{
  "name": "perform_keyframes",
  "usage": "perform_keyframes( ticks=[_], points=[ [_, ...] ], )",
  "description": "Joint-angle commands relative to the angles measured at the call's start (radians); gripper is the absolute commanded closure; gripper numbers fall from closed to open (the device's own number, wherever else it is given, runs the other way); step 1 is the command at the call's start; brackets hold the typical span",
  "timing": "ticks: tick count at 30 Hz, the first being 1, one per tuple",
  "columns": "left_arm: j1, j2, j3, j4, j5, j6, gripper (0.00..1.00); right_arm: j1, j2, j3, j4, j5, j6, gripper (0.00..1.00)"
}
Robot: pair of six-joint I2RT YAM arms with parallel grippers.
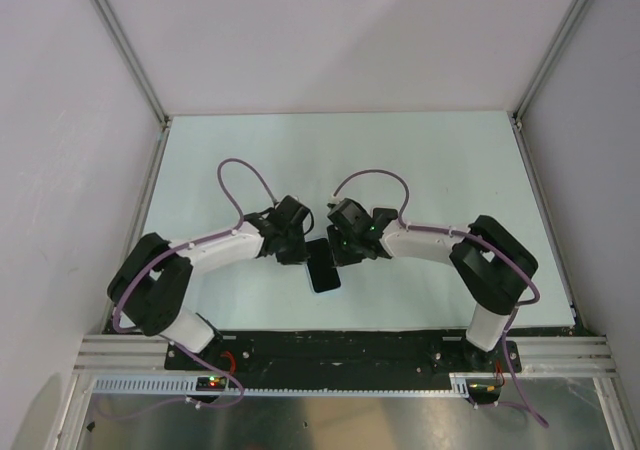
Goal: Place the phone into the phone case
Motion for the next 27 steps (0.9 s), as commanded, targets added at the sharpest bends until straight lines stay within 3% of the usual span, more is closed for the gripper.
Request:
perform_keyframes(
  ticks=[1, 14, 22, 27],
  points=[
    [0.005, 0.019, 0.023, -0.009, -0.018, 0.023, 0.81, 0.025, 0.012, -0.009, -0.018, 0.031, -0.002, 0.72],
    [-0.031, 0.094, -0.038, 0.042, -0.011, -0.012, 0.82, 0.168, 0.087, -0.148, 0.022, 0.08, 0.103, 0.77],
    [-0.063, 0.135, -0.046, 0.1, 0.015, -0.035, 0.83, 0.192, 0.11, -0.136, -0.012, 0.129, 0.132, 0.98],
    [-0.069, 0.117, -0.045, 0.11, 0.015, -0.042, 0.83, 0.144, 0.026, -0.094, 0.006, 0.068, 0.112, 0.9]
  ],
)
